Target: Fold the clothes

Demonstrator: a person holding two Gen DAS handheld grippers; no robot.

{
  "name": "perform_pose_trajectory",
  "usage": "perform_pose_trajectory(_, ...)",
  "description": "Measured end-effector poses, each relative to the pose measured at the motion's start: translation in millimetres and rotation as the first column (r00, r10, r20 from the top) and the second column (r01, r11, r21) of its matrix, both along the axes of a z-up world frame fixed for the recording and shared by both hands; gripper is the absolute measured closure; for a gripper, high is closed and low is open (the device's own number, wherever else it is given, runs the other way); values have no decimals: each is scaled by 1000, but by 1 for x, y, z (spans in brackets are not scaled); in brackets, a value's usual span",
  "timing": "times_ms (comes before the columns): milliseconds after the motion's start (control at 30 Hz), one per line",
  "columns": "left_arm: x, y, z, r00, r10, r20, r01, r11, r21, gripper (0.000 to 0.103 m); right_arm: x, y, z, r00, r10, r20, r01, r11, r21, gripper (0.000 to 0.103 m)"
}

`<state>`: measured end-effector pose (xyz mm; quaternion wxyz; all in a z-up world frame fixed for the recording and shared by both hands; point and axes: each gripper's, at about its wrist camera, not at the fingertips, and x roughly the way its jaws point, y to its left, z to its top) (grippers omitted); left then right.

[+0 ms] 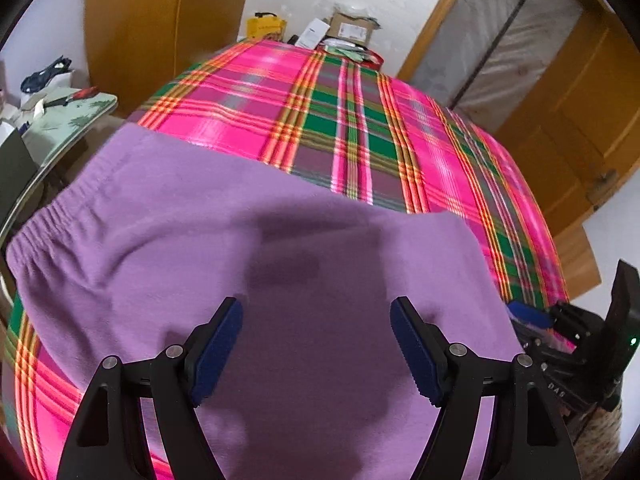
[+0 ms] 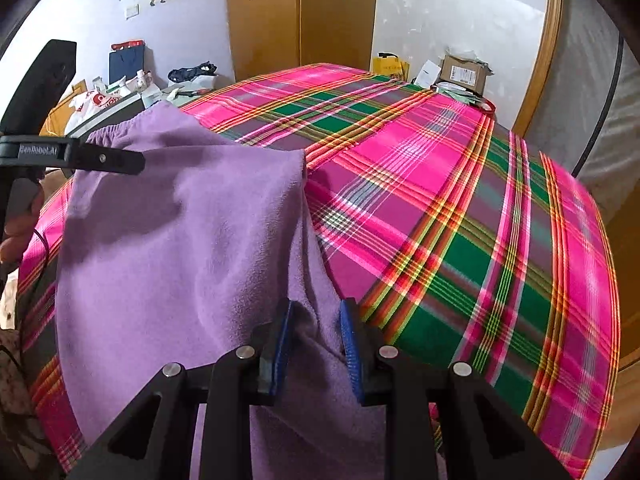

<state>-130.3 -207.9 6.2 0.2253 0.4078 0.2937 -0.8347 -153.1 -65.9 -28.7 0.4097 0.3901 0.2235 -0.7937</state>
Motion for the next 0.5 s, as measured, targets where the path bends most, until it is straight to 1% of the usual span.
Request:
perform_pose_trajectory(133,0,1,-7,1000,-1,16,0,1000,13,25,2,5,0,1000,16,-18,-16,1000,8,78)
perform_pose_trajectory(200,0,3,-8,1000,-7,25,6,1000,6,25,4,7,-1,999,29,-18,-29,1000,3,79)
perform_pose_trajectory(300,-1,7,-10,999,-17,38,18,1000,-19,25,6,-3,-5,999,51,-21,-51,999,-10,88)
perform_pose_trajectory(367,-2,10,-11,999,-25,45,26,999,-37,25,7,-4,-5,998,58,-24,-58,998,-8,88)
perform_pose_trajectory(433,-1,11,-11,999,-27,43,29,998,-49,25,2,-3,-5,999,53,7,-53,998,-21,92)
perform_pose_trajectory(500,-1,12,-12,999,-30,39,32,998,-55,25,0,-1,-4,999,36,15,-36,999,-36,96)
